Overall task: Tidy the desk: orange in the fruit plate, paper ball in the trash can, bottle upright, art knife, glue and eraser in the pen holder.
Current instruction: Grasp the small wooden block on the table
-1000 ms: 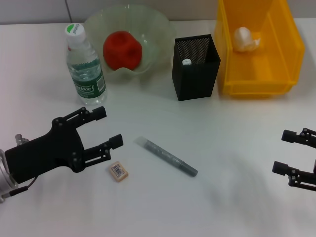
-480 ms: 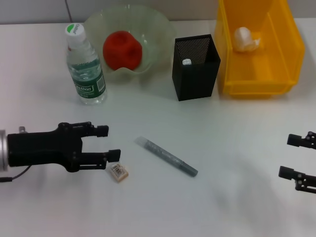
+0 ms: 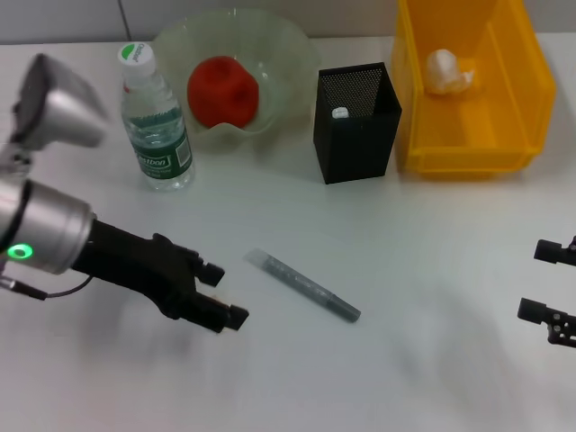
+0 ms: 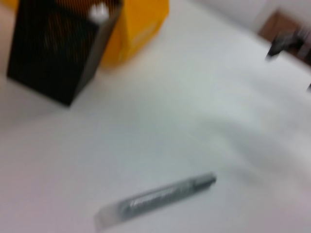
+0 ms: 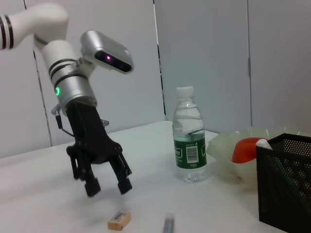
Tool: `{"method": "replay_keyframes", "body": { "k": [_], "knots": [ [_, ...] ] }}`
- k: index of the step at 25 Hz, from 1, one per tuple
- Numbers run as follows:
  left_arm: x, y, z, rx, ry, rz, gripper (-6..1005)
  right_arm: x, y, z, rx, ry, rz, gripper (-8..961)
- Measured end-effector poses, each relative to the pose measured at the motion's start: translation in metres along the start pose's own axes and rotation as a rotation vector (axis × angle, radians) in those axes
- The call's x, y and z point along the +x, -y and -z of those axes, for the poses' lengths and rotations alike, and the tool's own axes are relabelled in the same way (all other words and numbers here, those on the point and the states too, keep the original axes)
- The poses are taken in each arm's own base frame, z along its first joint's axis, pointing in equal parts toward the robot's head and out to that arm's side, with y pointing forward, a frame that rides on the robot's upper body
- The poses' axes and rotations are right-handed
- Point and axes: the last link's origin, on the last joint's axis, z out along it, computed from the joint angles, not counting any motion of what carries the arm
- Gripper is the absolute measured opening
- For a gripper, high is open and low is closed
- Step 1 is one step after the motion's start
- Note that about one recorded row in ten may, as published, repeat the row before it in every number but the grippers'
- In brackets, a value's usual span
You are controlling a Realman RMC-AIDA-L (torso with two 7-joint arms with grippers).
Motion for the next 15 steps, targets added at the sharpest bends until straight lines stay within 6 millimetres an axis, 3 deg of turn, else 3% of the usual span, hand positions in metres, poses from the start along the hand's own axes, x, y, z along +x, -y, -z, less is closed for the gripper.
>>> {"method": "replay_keyframes", "body": {
  "k": [2, 6, 7, 9, 10, 13, 15],
  "knots": [
    [0.010, -0.003, -0.005, 0.033, 0.090, 0.006, 798, 0.000, 0.000, 0.000, 0.001, -0.001, 0.001, 765],
    [0.010, -0.003, -0.005, 0.033, 0.090, 0.006, 798, 0.000, 0.000, 0.001, 0.002, -0.001, 0.000, 765],
    [0.030, -0.007, -0.015, 0.127, 0.223, -0.005, 798, 0.000, 0.001, 0.001, 0.003, -0.001, 0.000, 765],
    [0.030, -0.007, -0.015, 0.127, 0.223, -0.005, 798, -0.001, 0.001, 0.001, 0.004, 0.001, 0.001, 764],
    [0.042, -0.008, -0.022, 0.191, 0.302, -0.008, 797, -0.001, 0.001, 0.001, 0.006, 0.002, 0.001, 764],
    [0.042, -0.008, -0.022, 0.191, 0.302, -0.008, 797, -0.002, 0.002, 0.002, 0.014, 0.007, 0.002, 764],
    [0.047, -0.011, -0.033, 0.240, 0.388, -0.020, 797, -0.002, 0.003, 0.002, 0.020, 0.010, 0.001, 764]
  ]
}}
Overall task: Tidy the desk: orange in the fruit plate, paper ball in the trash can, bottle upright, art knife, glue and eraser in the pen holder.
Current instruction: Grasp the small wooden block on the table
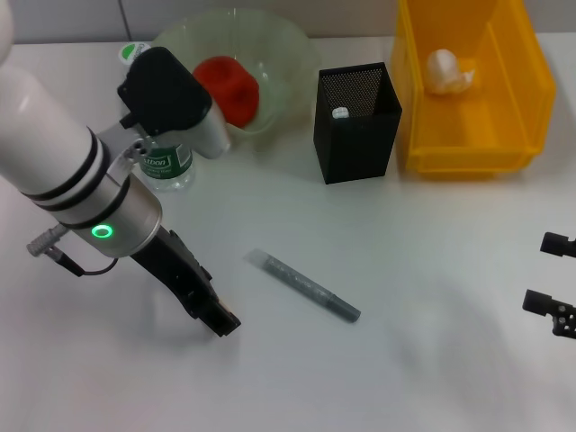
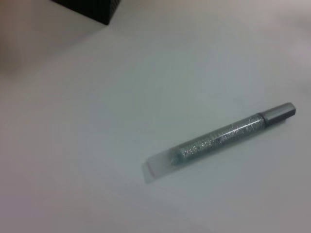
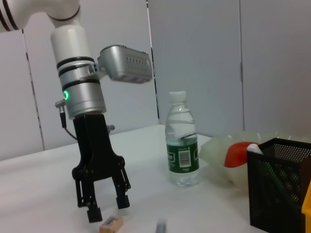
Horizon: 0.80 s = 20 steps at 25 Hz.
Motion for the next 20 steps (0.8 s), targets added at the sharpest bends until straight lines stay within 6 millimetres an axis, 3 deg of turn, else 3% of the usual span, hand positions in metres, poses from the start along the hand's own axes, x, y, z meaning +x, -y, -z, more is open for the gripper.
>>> {"method": "replay_keyframes", "body": {
  "k": [20],
  "knots": [
    [0.008, -0.010, -0.015, 0.072, 0.088, -0.056, 793, -0.004, 0.003, 0.002, 0.016, 0.020, -0.005, 764]
  ]
}}
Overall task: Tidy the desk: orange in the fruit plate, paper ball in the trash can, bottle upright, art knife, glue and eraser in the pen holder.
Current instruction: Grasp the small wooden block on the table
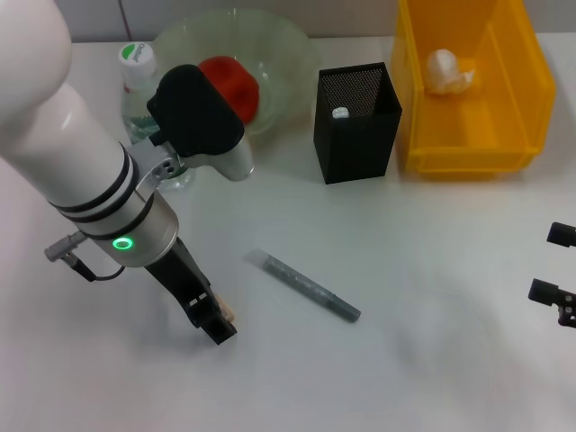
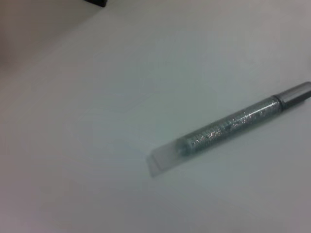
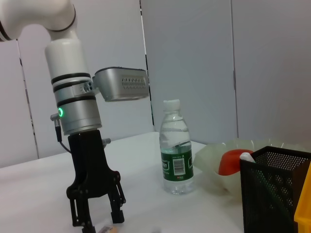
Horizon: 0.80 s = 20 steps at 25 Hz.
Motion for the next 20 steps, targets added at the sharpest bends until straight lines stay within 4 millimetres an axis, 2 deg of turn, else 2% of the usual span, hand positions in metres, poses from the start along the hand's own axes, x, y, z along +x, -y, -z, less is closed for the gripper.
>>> {"method": "replay_keyframes", "body": {
  "k": [14, 20],
  "knots": [
    [0.0008, -0.0016, -0.0032, 0.005, 0.004, -0.015, 763, 0.0021, -0.0012, -0.0015, -0.018, -0.021, -0.004, 764],
    [0.0010, -0.0027, -0.0047, 0.009, 0.003, -0.023, 631, 0.0022, -0.0011, -0.0012, -0.016, -0.020, -0.005, 763]
  ]
}}
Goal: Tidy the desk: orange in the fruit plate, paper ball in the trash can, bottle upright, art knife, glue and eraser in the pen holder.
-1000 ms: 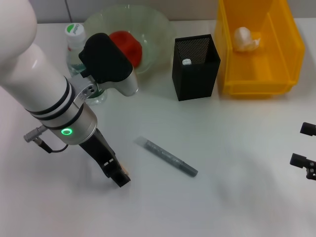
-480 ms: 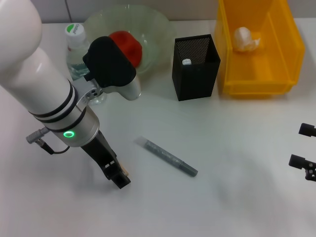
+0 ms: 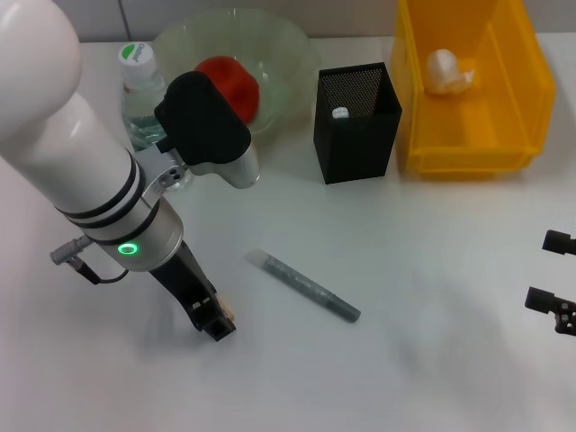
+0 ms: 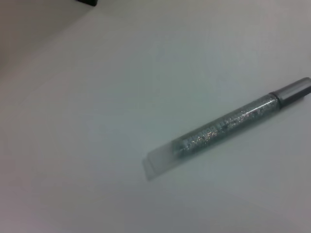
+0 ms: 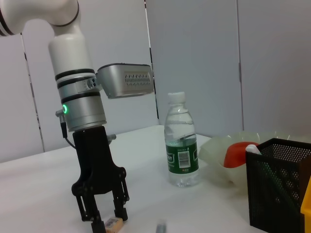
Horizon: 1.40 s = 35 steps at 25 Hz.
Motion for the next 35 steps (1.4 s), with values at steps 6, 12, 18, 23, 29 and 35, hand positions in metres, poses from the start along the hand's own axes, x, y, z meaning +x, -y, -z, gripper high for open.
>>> {"method": "replay_keyframes", "body": {
  "k": [6, 12, 18, 23, 29, 35],
  "knots": [
    [0.001, -0.001, -0.001, 0.004, -0.002, -0.009, 570, 0.000, 0.000, 0.001, 0.000, -0.002, 0.003, 763],
    [0.001, 0.000, -0.002, 0.013, 0.003, -0.013, 505, 0.000, 0.000, 0.001, 0.001, -0.002, 0.003, 763],
    [0.002, -0.001, -0.002, 0.016, 0.007, -0.023, 429, -0.001, 0.001, 0.001, 0.002, -0.001, 0.001, 763],
    [0.004, -0.001, -0.001, 0.020, 0.000, -0.028, 423, -0.002, 0.002, 0.001, 0.003, 0.000, 0.001, 763],
    [0.005, 0.001, 0.011, -0.011, -0.098, -0.043, 419, -0.002, 0.002, 0.001, 0.005, 0.002, 0.000, 763],
    [-0.005, 0.014, 0.038, -0.137, -0.436, -0.023, 415, -0.002, 0.002, 0.001, 0.006, 0.003, -0.004, 763]
  ]
}}
